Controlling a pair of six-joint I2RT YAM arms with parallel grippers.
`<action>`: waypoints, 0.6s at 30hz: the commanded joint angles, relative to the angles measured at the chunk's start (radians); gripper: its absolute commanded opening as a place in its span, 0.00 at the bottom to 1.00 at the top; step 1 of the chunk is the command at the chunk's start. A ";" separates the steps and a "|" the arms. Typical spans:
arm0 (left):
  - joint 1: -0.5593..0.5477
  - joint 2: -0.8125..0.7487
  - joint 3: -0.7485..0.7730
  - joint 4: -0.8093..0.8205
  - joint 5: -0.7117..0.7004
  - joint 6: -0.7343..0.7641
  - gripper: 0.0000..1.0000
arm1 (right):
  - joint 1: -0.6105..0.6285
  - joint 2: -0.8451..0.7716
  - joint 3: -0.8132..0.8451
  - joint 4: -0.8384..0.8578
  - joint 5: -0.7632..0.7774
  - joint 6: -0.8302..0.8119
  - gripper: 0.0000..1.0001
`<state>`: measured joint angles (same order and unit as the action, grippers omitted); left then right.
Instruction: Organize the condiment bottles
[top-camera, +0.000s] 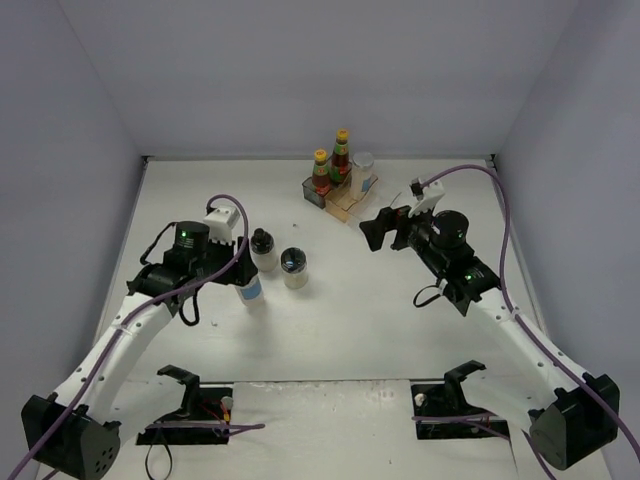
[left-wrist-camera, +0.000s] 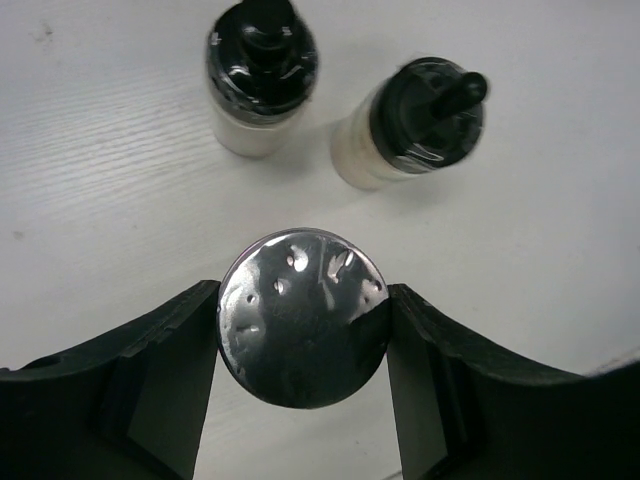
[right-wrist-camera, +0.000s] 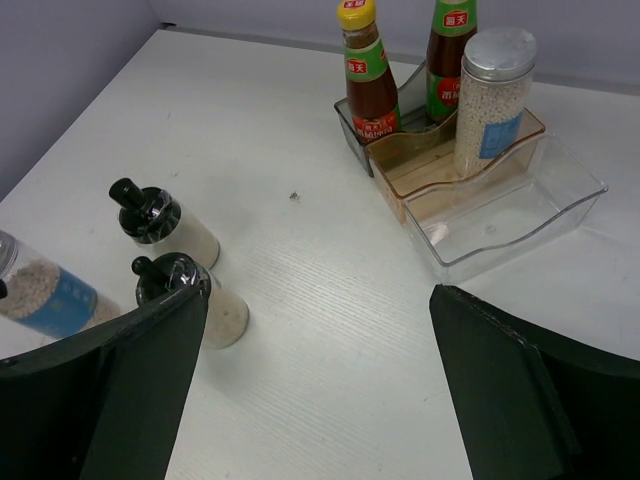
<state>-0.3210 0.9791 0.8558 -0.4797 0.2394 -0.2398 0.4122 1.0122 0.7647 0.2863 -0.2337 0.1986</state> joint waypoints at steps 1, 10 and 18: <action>-0.064 -0.022 0.132 0.007 0.119 -0.071 0.00 | -0.004 -0.029 0.015 0.062 0.043 0.013 1.00; -0.467 0.179 0.301 0.058 -0.109 -0.093 0.00 | -0.006 -0.056 0.024 0.024 0.108 0.016 1.00; -0.607 0.440 0.476 0.209 -0.265 -0.093 0.00 | -0.018 -0.086 0.025 -0.019 0.231 0.035 1.00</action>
<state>-0.9329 1.3960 1.2449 -0.4427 0.0681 -0.3195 0.4072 0.9512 0.7647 0.2237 -0.0795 0.2138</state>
